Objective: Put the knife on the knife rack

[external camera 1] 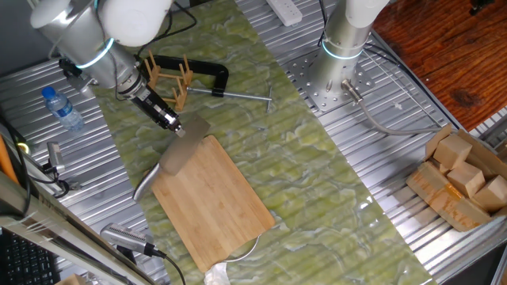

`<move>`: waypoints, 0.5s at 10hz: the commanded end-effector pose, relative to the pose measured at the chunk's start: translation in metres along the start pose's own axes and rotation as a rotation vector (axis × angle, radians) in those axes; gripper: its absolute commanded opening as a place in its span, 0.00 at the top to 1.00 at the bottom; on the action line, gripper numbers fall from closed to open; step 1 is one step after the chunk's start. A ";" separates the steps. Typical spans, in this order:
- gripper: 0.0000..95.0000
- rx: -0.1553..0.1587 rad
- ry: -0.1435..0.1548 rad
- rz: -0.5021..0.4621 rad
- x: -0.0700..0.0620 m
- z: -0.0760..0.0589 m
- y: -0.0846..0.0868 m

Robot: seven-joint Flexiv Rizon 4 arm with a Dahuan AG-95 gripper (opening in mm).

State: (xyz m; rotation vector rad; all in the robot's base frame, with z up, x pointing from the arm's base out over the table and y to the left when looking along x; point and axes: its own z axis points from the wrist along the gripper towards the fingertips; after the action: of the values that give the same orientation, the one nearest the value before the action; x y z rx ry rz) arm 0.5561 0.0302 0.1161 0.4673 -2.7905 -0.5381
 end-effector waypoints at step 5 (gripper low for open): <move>1.00 0.081 -0.080 0.111 -0.008 -0.007 0.010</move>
State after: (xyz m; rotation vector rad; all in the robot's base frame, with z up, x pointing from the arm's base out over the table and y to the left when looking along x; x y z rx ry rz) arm 0.5620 0.0386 0.1241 0.3278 -2.8938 -0.4336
